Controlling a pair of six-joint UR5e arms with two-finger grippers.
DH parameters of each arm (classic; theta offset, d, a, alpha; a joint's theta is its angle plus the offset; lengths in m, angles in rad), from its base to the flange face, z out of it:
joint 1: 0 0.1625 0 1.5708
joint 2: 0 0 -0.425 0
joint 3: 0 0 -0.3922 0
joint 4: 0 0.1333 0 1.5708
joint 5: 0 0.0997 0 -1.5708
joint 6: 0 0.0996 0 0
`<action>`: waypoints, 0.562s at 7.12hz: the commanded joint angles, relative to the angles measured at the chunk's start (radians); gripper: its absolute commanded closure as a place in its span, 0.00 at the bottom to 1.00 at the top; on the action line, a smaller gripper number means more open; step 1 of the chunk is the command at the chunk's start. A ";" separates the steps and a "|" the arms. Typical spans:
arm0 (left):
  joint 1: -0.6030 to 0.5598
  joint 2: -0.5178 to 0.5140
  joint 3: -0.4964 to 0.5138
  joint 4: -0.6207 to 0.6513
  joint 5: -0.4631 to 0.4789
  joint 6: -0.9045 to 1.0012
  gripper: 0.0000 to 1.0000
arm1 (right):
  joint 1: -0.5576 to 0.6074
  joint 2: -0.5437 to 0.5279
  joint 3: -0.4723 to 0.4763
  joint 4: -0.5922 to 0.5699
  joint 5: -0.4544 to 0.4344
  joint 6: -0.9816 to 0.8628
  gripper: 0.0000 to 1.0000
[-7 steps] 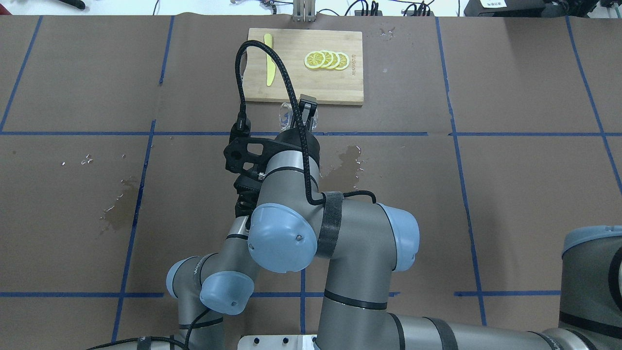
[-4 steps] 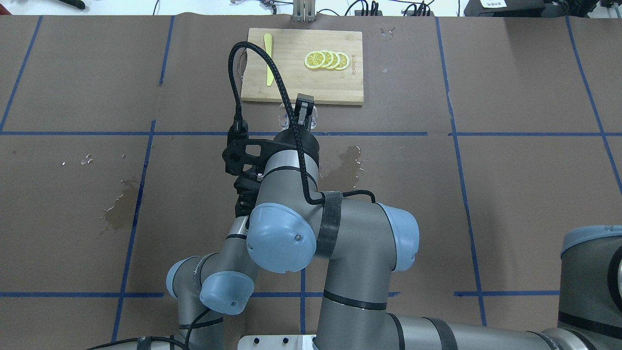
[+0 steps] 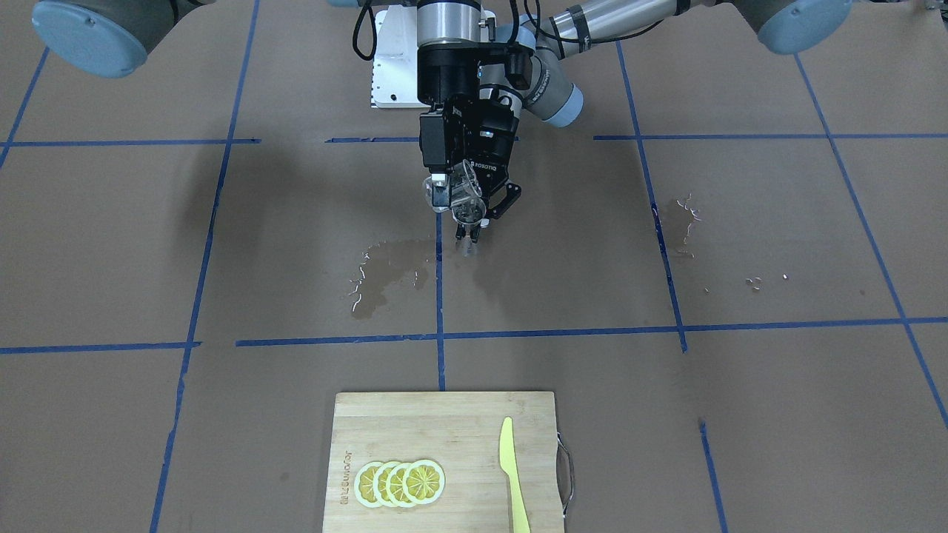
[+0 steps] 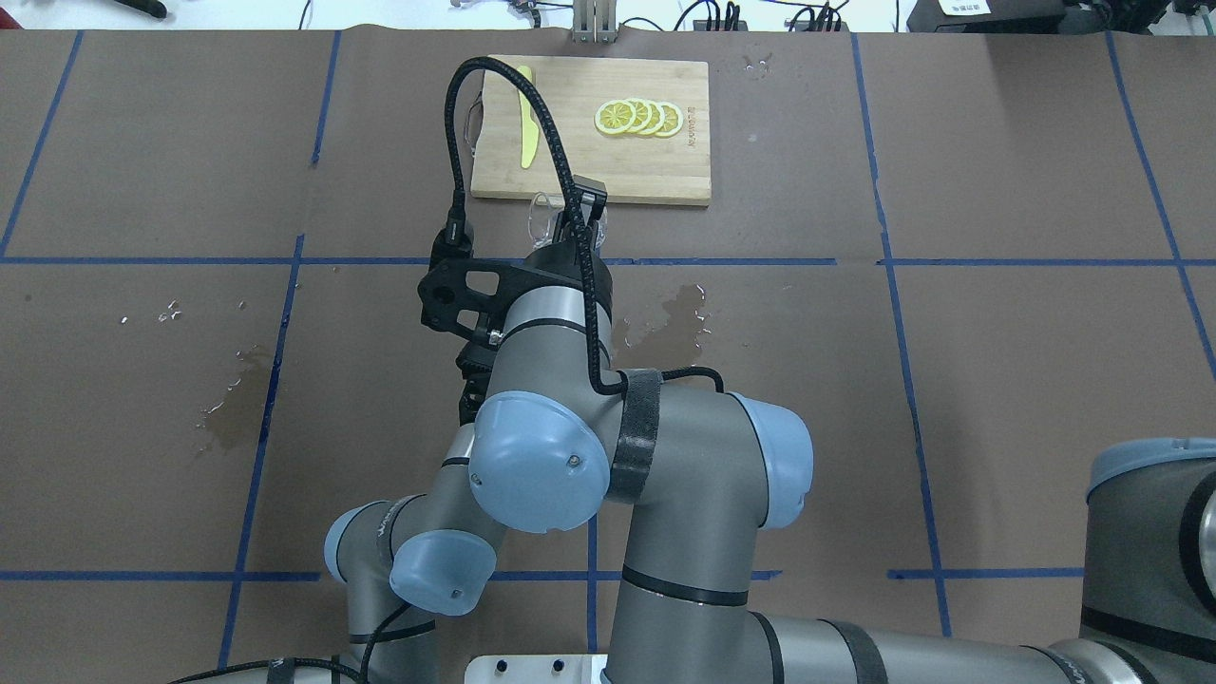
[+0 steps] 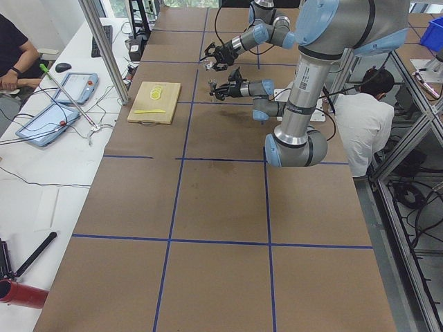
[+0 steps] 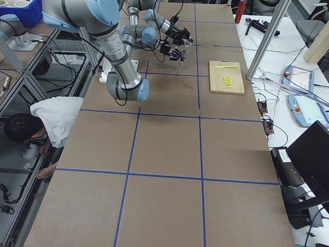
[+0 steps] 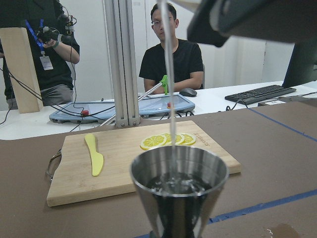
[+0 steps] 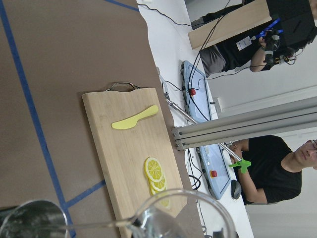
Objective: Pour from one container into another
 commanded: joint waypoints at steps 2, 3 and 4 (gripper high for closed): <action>0.000 0.010 -0.025 -0.003 -0.002 0.000 1.00 | 0.005 -0.067 0.084 0.026 0.001 0.291 1.00; -0.005 0.019 -0.068 -0.012 -0.024 0.000 1.00 | 0.005 -0.134 0.154 0.026 0.004 0.493 1.00; -0.008 0.073 -0.118 -0.016 -0.059 0.000 1.00 | 0.011 -0.212 0.222 0.063 0.014 0.659 1.00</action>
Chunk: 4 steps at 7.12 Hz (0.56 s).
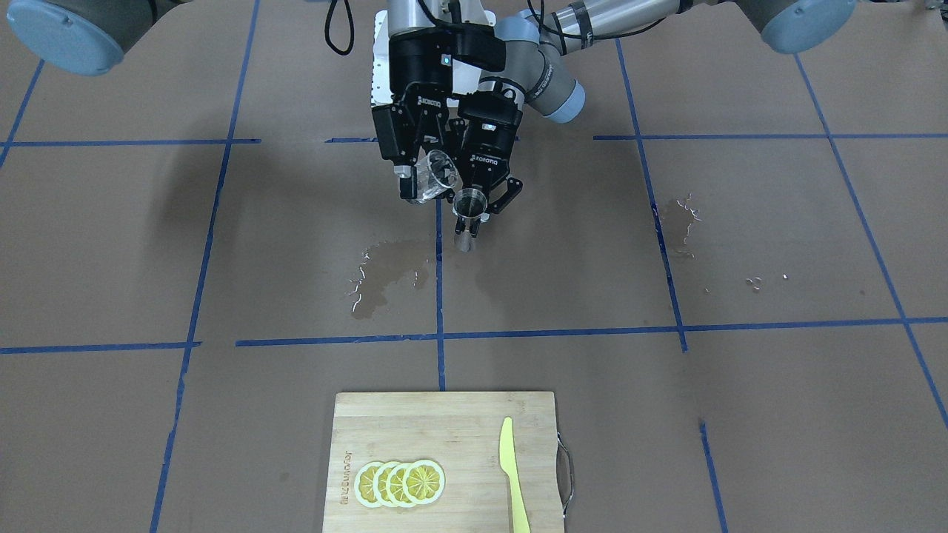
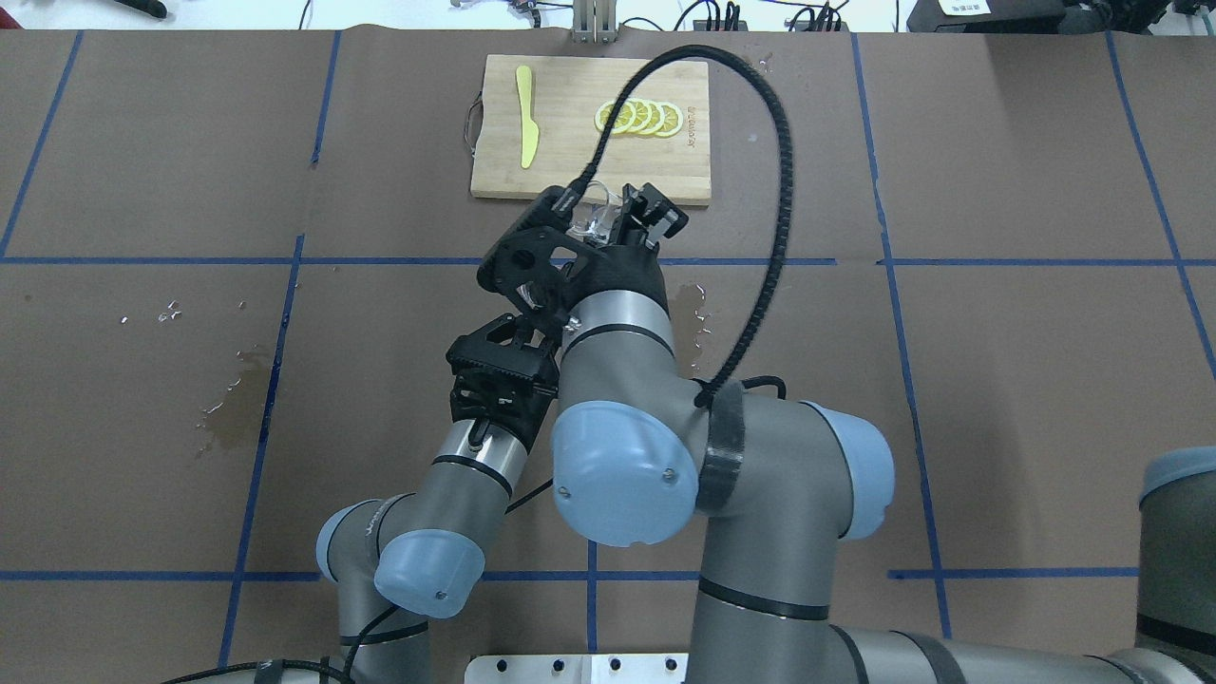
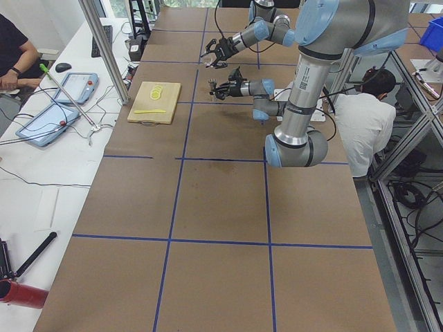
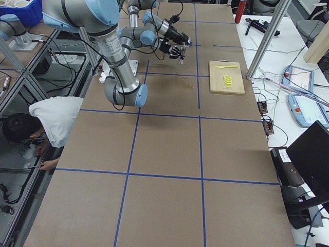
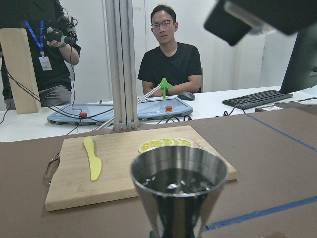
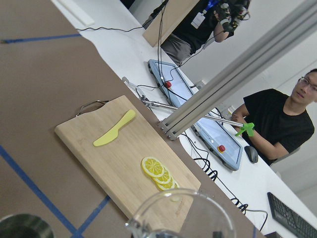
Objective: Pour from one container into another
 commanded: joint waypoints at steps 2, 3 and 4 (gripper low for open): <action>-0.004 0.117 -0.079 -0.075 -0.031 0.000 1.00 | 0.012 -0.329 0.085 0.416 0.038 0.361 1.00; -0.004 0.156 -0.085 -0.104 -0.025 -0.014 1.00 | 0.032 -0.435 0.082 0.504 0.041 0.371 1.00; -0.007 0.225 -0.085 -0.176 -0.025 -0.012 1.00 | 0.047 -0.495 0.082 0.520 0.049 0.441 1.00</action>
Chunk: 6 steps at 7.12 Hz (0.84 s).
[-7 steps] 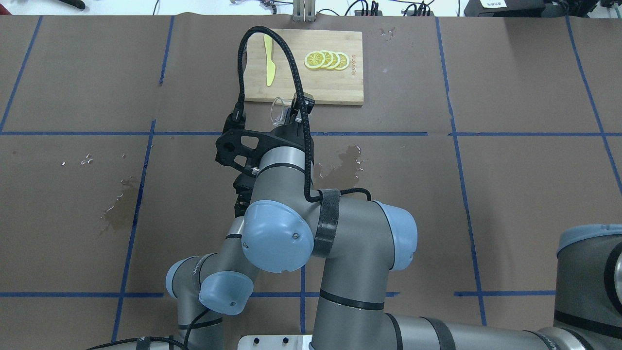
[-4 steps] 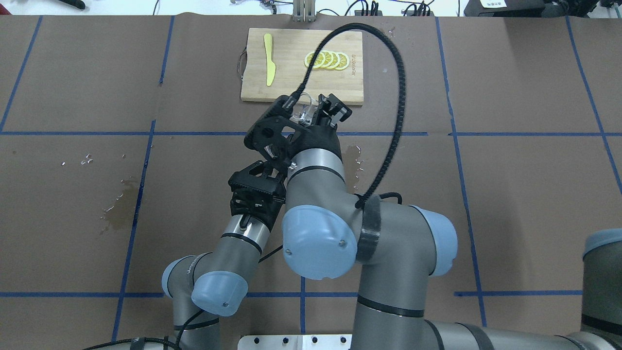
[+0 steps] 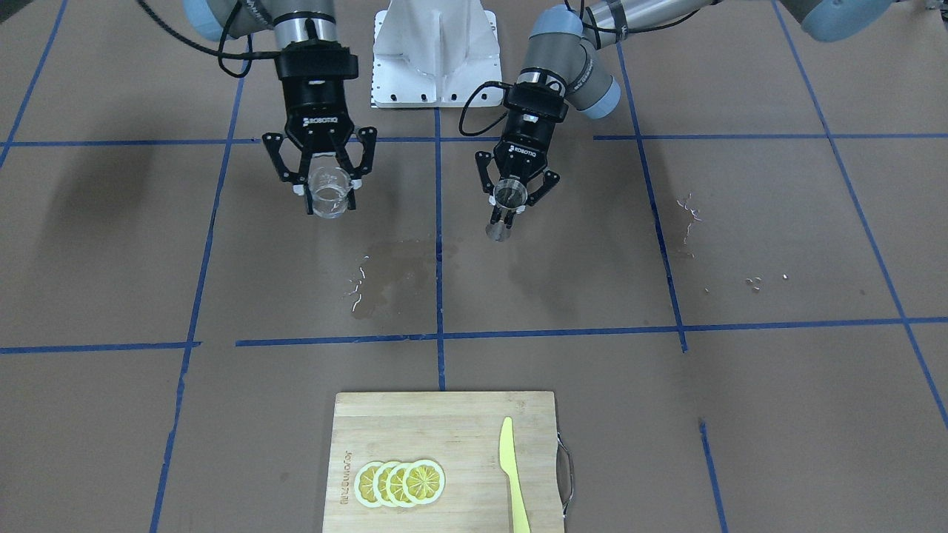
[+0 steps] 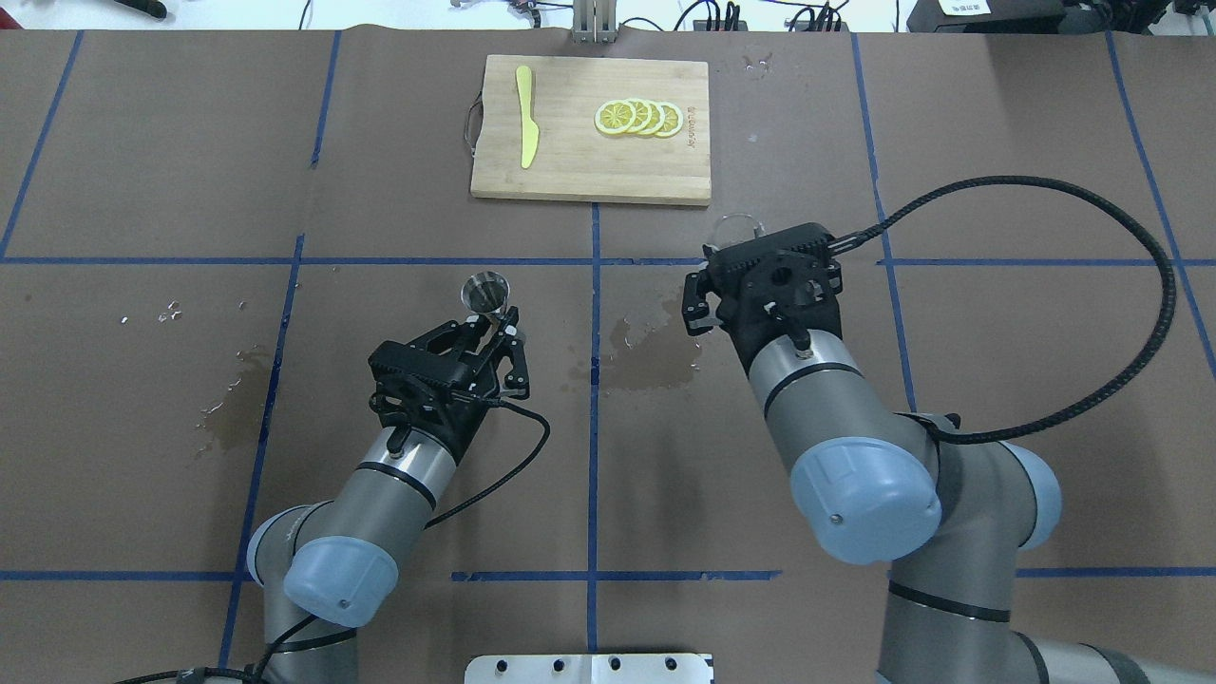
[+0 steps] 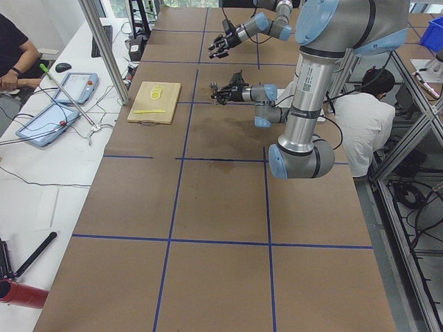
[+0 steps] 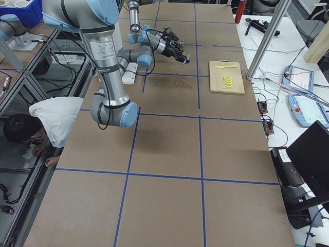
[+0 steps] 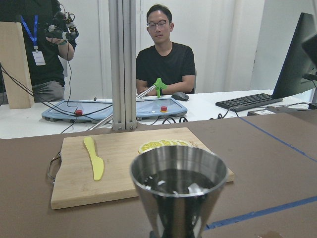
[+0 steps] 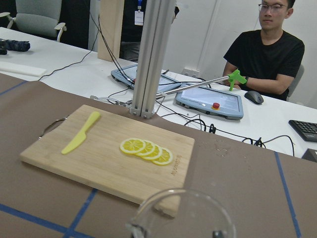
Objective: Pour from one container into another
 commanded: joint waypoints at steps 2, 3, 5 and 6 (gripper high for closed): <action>-0.007 0.256 -0.031 -0.227 0.020 -0.003 1.00 | 0.026 -0.170 -0.004 0.068 0.028 0.108 1.00; -0.007 0.401 -0.057 -0.367 0.019 0.005 1.00 | 0.032 -0.221 -0.014 0.135 0.032 0.108 1.00; -0.008 0.554 -0.039 -0.433 0.038 -0.009 1.00 | 0.035 -0.319 -0.082 0.374 0.045 0.101 1.00; -0.007 0.580 0.016 -0.476 0.078 -0.097 1.00 | 0.034 -0.318 -0.096 0.392 0.043 0.099 1.00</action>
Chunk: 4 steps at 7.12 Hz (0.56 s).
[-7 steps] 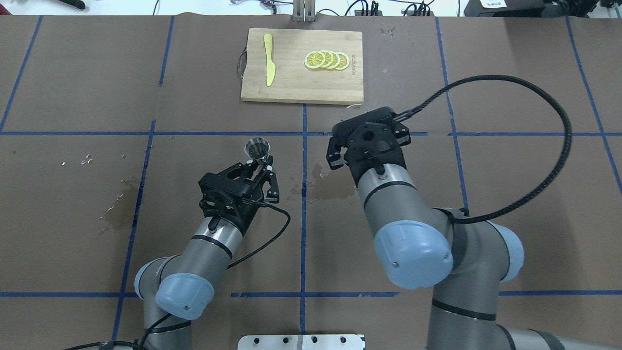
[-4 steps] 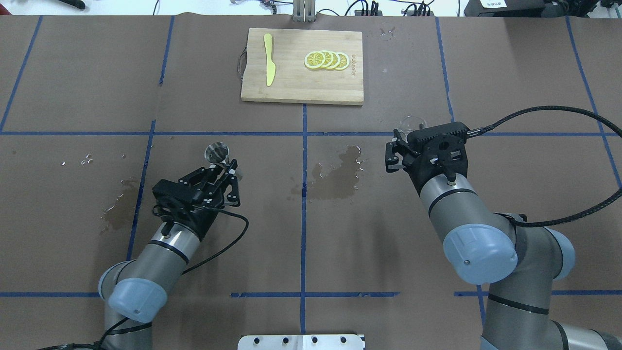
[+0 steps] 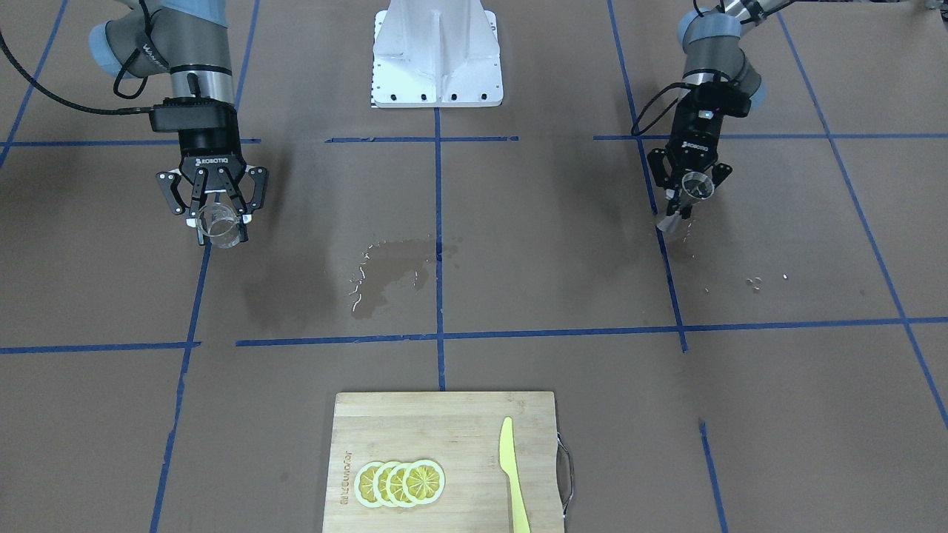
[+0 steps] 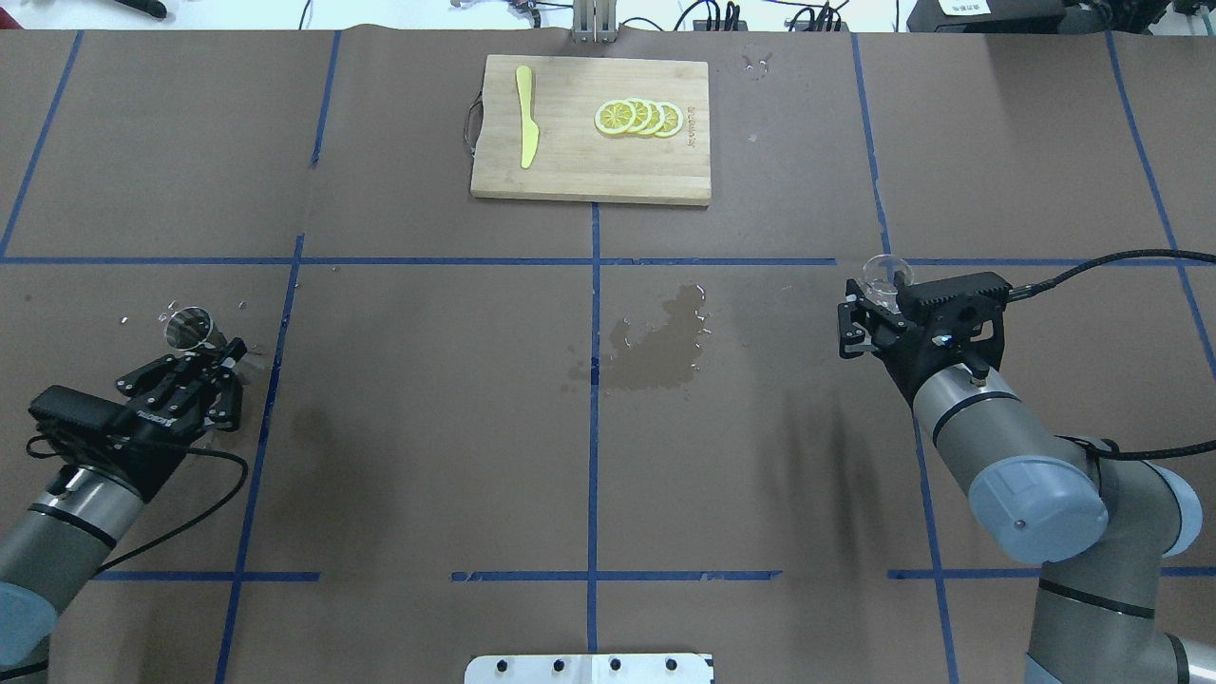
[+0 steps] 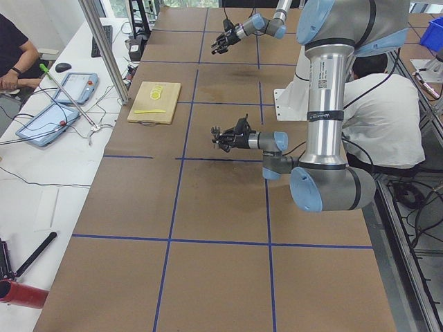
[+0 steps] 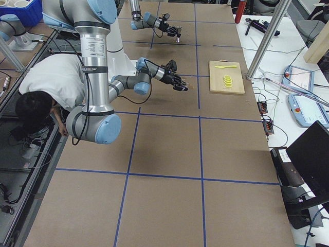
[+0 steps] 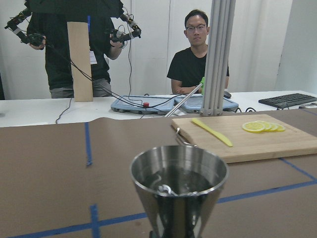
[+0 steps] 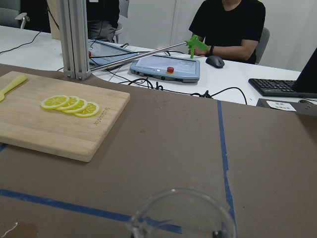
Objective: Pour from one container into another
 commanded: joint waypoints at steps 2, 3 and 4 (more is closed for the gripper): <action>0.013 0.038 0.061 -0.038 0.049 -0.126 1.00 | 0.000 -0.019 -0.024 0.061 0.000 0.001 1.00; 0.018 0.000 0.070 -0.012 0.055 -0.114 1.00 | -0.002 -0.015 -0.018 0.061 -0.001 0.004 1.00; 0.021 -0.027 0.069 0.034 0.053 -0.114 1.00 | -0.002 -0.015 -0.023 0.061 -0.001 0.004 1.00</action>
